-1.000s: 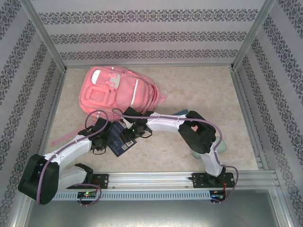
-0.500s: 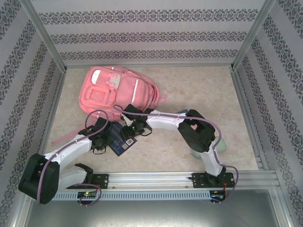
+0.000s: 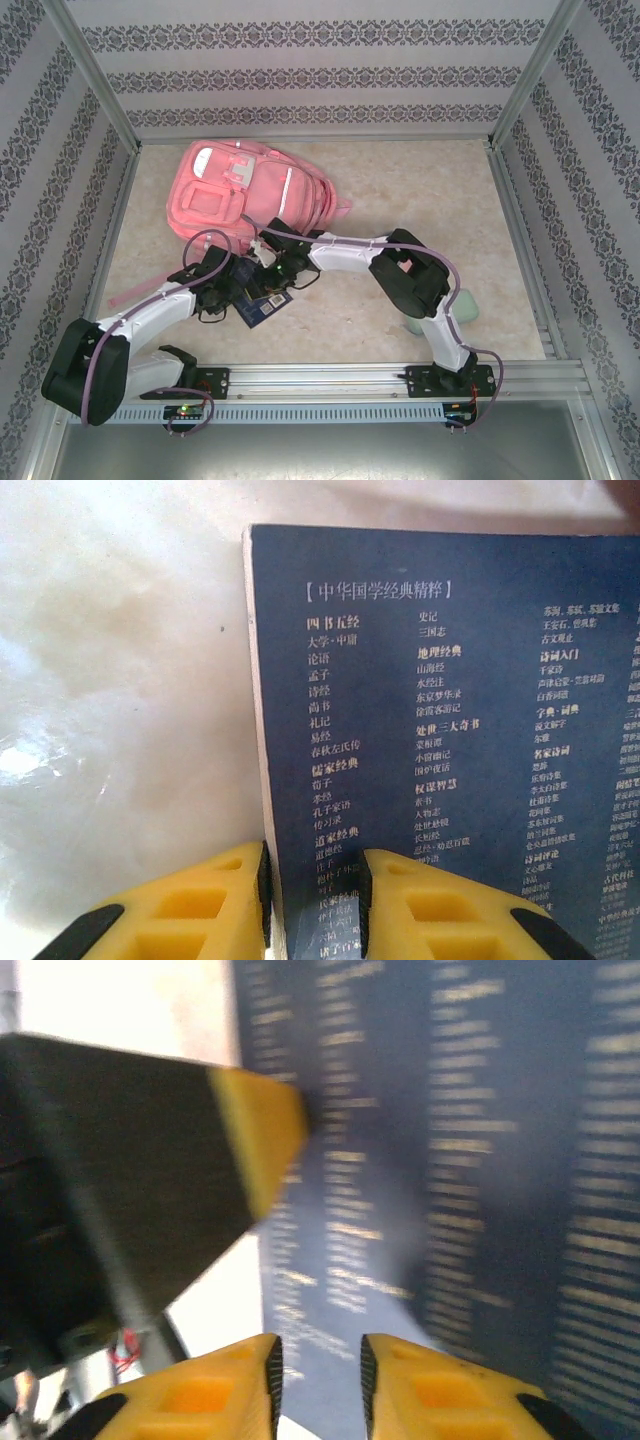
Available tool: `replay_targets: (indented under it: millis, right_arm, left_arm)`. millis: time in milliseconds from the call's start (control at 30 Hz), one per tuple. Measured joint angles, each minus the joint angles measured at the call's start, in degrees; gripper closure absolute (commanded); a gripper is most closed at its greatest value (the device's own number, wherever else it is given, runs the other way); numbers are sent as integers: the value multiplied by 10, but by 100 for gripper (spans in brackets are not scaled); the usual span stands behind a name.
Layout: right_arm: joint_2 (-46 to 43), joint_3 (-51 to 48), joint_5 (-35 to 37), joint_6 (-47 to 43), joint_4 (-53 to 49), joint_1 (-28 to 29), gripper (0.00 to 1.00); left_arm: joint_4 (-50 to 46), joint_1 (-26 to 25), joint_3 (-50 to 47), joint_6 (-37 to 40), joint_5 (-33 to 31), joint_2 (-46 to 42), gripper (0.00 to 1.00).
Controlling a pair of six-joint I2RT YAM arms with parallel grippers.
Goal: Pack books, pencil case, and school supplies into a backpack
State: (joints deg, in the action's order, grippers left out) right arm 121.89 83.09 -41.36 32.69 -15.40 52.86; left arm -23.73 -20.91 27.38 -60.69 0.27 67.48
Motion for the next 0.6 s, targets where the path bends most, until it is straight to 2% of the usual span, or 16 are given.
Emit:
replay_targets:
  millis: [133, 233, 267, 333, 500, 600]
  right_arm:
    - [-4, 0, -28, 5, 17, -2, 74]
    - [-11, -2, -26, 7, 15, -3, 65]
    - [-15, -4, -19, 5, 15, -6, 65]
    - [-26, -10, 6, 2, 9, -10, 65]
    - [-52, -26, 120, -15, -31, -27, 64]
    - [-59, -46, 149, -18, -38, -45, 64]
  left_arm:
    - [0, 0, 0, 2, 1, 0, 72]
    - [0, 0, 0, 2, 1, -1, 72]
    - [0, 0, 0, 3, 1, -1, 72]
    - [0, 0, 0, 3, 1, -1, 72]
    - [0, 0, 0, 5, 2, -2, 72]
    - [0, 0, 0, 7, 2, -3, 72]
